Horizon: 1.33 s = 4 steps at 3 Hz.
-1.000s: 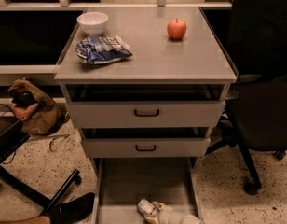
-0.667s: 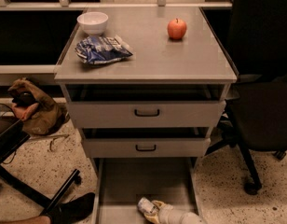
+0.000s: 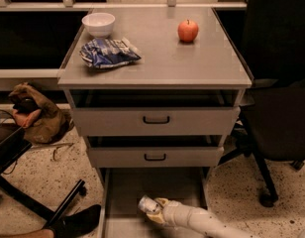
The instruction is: Pick blue plastic bottle from bottom drawer and place on counter
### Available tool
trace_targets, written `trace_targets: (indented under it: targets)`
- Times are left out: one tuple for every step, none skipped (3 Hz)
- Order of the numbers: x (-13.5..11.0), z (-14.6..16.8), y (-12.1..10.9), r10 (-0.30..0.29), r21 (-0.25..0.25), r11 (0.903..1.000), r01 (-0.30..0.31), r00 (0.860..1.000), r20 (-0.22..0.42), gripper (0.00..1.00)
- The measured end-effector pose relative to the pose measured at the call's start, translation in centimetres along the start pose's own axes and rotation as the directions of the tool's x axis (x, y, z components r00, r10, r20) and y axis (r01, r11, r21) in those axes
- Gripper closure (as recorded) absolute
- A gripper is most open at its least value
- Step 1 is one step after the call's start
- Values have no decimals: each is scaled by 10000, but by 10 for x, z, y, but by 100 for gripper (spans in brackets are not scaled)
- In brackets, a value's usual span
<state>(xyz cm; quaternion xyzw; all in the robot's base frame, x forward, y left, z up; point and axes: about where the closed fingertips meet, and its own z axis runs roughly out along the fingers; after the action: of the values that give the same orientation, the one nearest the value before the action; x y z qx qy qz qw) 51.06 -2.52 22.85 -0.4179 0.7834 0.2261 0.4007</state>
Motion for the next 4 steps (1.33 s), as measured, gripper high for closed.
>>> trace_targets:
  targets:
    - [-67,-13,-21,-243,-352,9990,266,9975,657,100]
    - [-133,-30,-33,-498,-991,9933,596,9938,991,100]
    - [-168,-47,-35,-491,-1739,9824,685,9923,1135,100]
    - [-168,-47,-35,-491,-1740,9824,684,9923,1134,100]
